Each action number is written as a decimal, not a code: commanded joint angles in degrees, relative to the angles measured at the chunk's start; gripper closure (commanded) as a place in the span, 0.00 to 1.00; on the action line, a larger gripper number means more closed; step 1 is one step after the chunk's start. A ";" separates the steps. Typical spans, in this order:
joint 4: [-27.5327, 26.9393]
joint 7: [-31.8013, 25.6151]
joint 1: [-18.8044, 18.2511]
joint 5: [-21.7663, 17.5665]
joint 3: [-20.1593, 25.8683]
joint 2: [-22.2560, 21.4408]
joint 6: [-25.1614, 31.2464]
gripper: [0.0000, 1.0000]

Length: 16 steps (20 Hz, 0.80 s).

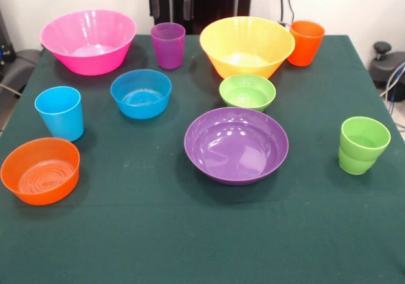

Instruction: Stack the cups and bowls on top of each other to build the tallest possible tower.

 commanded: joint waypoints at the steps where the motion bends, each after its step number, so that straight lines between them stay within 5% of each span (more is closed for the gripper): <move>1: -2.65 -15.40 -1.91 -5.30 9.51 2.64 7.52 0.00; 16: -11.73 -21.55 -9.74 -11.13 17.61 9.32 14.43 0.00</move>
